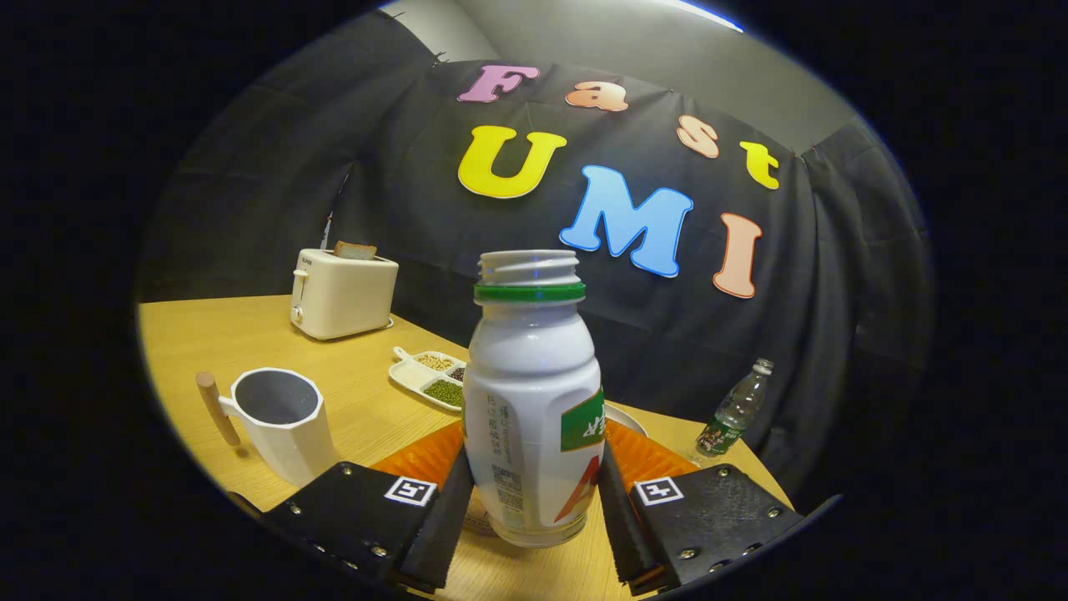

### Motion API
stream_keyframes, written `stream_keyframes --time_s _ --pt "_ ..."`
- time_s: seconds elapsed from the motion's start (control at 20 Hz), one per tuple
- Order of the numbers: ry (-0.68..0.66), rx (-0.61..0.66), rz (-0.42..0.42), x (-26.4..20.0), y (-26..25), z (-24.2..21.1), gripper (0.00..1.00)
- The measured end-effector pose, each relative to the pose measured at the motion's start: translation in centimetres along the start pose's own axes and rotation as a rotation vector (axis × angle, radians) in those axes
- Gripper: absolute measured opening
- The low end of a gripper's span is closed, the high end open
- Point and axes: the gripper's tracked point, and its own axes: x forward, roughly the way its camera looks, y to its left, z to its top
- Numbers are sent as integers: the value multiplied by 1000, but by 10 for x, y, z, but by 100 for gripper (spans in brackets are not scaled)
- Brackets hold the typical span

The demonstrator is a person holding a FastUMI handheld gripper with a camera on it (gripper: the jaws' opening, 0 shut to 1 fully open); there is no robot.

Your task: Take the bottle from table, then pour the juice into the cup, finally place the bottle on the coaster

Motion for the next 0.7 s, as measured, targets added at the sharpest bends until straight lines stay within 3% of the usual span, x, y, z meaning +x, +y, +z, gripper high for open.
stream_keyframes --time_s 0.7 --pt "-21 219 46 18 3 -2 72"
